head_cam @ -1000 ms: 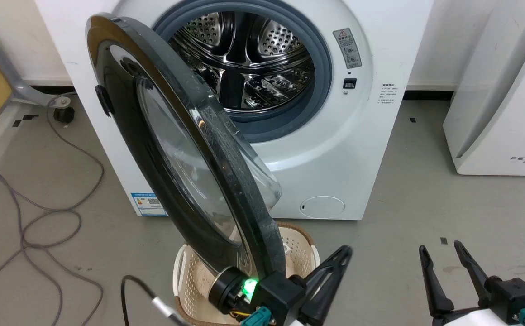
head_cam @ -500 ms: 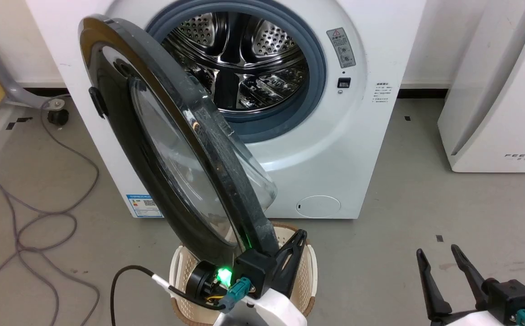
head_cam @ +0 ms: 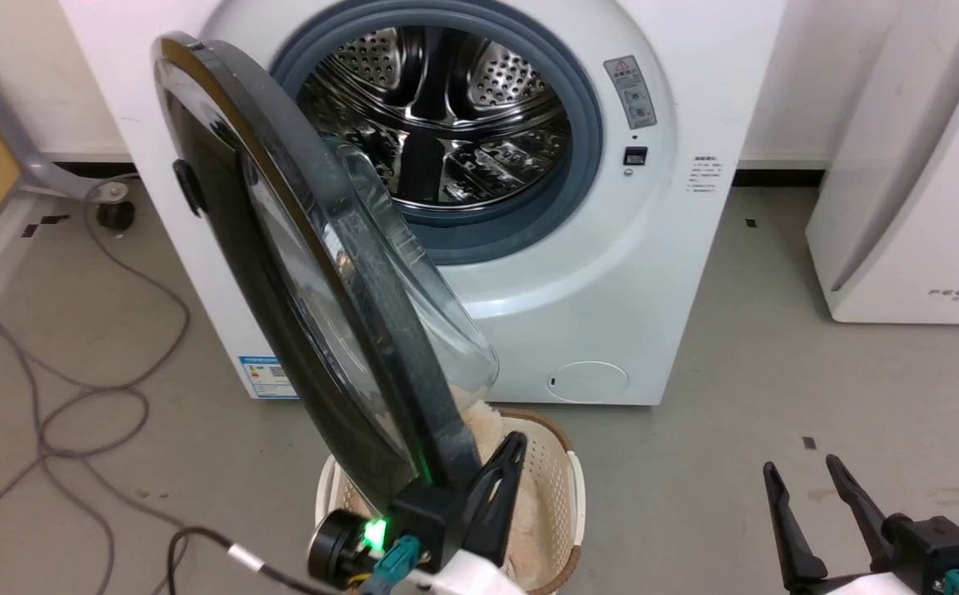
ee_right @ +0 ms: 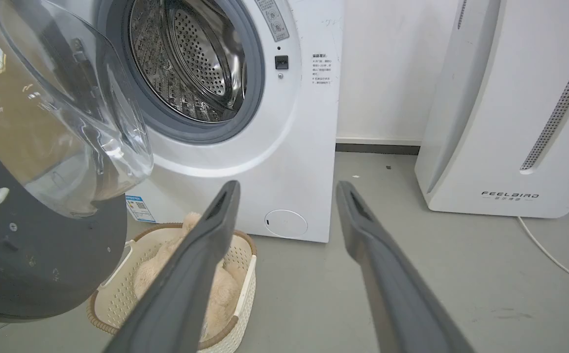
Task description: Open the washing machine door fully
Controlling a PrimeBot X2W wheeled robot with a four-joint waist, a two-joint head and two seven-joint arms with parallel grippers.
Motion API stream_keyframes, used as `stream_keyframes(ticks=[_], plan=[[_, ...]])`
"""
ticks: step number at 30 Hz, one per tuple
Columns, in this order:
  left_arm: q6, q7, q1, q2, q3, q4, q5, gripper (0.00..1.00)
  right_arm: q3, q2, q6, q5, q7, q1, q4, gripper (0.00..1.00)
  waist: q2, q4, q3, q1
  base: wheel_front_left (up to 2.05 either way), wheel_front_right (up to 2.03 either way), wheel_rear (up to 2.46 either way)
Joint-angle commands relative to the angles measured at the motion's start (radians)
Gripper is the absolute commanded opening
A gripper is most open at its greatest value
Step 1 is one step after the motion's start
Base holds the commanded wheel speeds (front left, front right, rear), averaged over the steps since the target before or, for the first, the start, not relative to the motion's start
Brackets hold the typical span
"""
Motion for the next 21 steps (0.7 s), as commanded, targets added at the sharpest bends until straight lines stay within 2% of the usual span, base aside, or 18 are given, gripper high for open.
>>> stream_keyframes(ticks=[1, 11, 21], plan=[[0.013, 0.005, 0.017, 0.018, 0.016, -0.006, -0.002, 0.0, -0.002, 0.004, 0.001, 0.005, -0.004, 0.013, 0.001, 1.0, 0.0, 0.006, -0.001, 0.0, 0.0, 0.0, 0.0], [0.082, 0.042, 0.141, 0.077, 0.033, -0.141, 0.012, 0.0, -0.007, 0.004, 0.001, 0.007, -0.01, 0.015, 0.005, 1.0, 0.0, 0.067, -0.004, 0.0, 0.0, 0.0, 0.0], [0.162, 0.04, 0.236, 0.13, 0.101, -0.248, 0.021, 0.0, -0.038, 0.004, 0.001, -0.015, 0.0, 0.028, -0.035, 1.0, 0.0, 0.17, -0.006, 0.0, 0.0, 0.0, 0.0]])
